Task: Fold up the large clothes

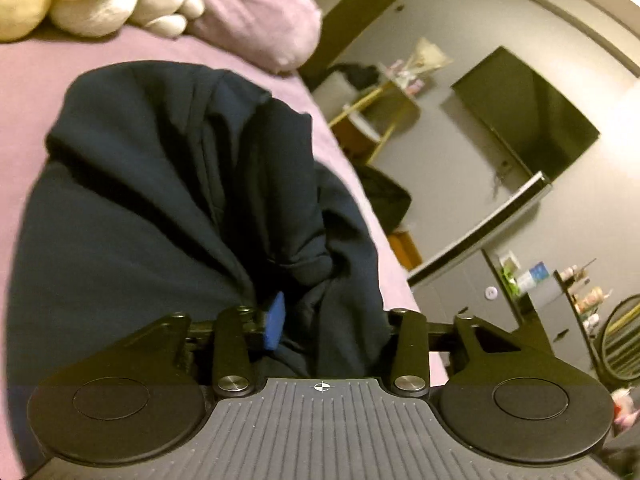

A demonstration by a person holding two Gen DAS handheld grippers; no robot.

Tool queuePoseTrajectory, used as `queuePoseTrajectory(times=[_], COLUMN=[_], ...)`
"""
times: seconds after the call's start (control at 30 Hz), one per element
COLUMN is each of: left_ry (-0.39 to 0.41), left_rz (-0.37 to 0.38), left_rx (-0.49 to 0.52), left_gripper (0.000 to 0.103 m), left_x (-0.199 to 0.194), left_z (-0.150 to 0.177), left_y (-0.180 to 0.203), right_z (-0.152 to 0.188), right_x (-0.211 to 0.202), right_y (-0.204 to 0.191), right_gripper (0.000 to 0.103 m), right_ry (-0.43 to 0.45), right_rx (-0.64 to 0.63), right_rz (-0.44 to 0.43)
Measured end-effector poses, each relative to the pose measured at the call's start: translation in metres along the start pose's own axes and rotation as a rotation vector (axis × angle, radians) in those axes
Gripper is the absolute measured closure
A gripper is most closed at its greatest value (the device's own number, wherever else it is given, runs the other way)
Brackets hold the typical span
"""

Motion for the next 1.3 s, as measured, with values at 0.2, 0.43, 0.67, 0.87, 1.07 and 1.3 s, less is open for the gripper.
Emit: queuePoseTrajectory(times=[0.2, 0.43, 0.67, 0.87, 1.07, 1.3], left_ry=[0.075, 0.083, 0.121, 0.167, 0.203, 0.076], left_rz=[0.029, 0.057, 0.106, -0.035, -0.317, -0.187], left_rx=[-0.011, -0.001, -0.146, -0.198, -0.245, -0.387], left_gripper=[0.043, 0.03, 0.031, 0.036, 0.033, 0.031], left_x=[-0.008, -0.022, -0.055, -0.079, -0.089, -0.068], left_z=[0.011, 0.017, 0.015, 0.002, -0.015, -0.013], left_y=[-0.001, 0.004, -0.03, -0.052, -0.1, -0.131], right_z=[-0.008, -0.059, -0.068, -0.031, -0.016, -0.014], right_x=[-0.015, -0.005, 0.051, 0.074, 0.078, 0.069], right_y=[0.014, -0.019, -0.013, 0.012, 0.014, 0.013], right_gripper=[0.094, 0.093, 0.093, 0.093, 0.094, 0.094], right_ry=[0.041, 0.113, -0.054, -0.162, -0.155, -0.118], right_rx=[0.026, -0.018, 0.014, 0.015, -0.088, -0.1], right_rz=[0.012, -0.151, -0.231, -0.094, -0.065, -0.075])
Point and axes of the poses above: each gripper's, at about its wrist camera, not at the fingertips, and x roughly the way its jaws point, y to its right, z to its underside, the point moved 2 cm from there along x, roughly the way its jaws point, and after that the axes turned 6 degrees about -z, right-handed, at the moved point
